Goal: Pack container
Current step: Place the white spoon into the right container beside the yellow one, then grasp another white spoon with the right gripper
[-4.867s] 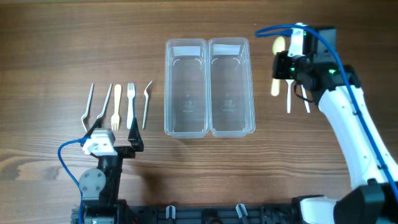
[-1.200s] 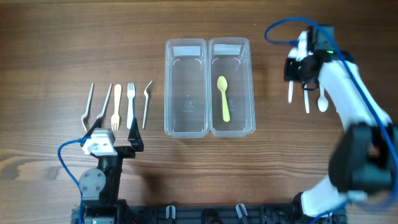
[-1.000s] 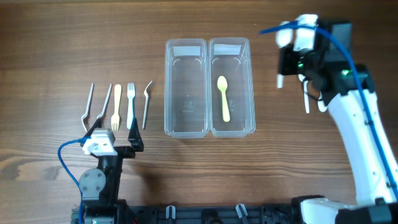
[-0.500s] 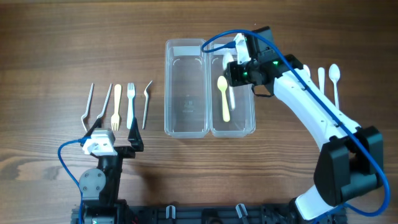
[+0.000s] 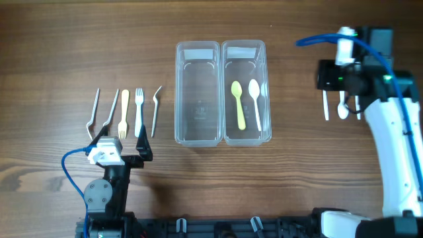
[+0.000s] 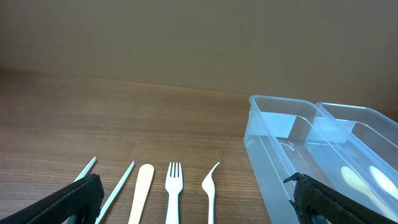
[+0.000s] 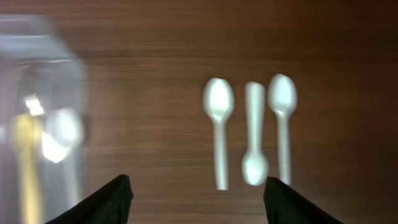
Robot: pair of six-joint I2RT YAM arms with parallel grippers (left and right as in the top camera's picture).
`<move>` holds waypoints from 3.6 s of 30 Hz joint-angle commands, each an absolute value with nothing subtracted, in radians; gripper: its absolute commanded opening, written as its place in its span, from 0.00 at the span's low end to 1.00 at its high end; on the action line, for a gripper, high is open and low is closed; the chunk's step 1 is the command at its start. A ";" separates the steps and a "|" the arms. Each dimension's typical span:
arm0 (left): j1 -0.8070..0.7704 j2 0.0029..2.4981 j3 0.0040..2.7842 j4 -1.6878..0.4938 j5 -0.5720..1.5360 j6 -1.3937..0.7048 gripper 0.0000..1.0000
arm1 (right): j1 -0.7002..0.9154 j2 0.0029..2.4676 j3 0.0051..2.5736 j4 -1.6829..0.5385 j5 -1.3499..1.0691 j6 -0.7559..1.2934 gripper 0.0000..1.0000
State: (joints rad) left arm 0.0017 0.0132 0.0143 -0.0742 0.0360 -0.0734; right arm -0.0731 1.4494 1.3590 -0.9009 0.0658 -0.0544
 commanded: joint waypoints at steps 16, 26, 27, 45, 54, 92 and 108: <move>-0.004 0.009 0.006 -0.073 0.055 -0.087 1.00 | -0.233 1.976 1.349 -0.698 -0.053 -0.105 0.54; -0.004 0.009 0.006 -0.073 0.055 -0.087 1.00 | -0.232 2.098 1.348 -0.660 -0.088 -0.087 0.12; -0.004 0.009 0.006 -0.073 0.055 -0.087 1.00 | -0.232 2.097 1.348 -0.656 -0.088 -0.076 0.04; -0.004 0.009 0.006 -0.073 0.055 -0.087 1.00 | -0.106 1.635 1.363 -0.687 -0.234 -0.058 0.04; -0.004 0.009 0.006 -0.072 0.055 -0.087 1.00 | 0.186 1.561 1.333 -0.662 -0.278 0.025 0.04; -0.004 0.009 0.006 -0.073 0.055 -0.087 1.00 | -0.273 1.864 1.353 -0.801 0.090 -0.087 0.59; -0.004 0.009 0.006 -0.073 0.055 -0.087 1.00 | -0.274 2.032 1.347 -0.794 0.090 -0.055 0.59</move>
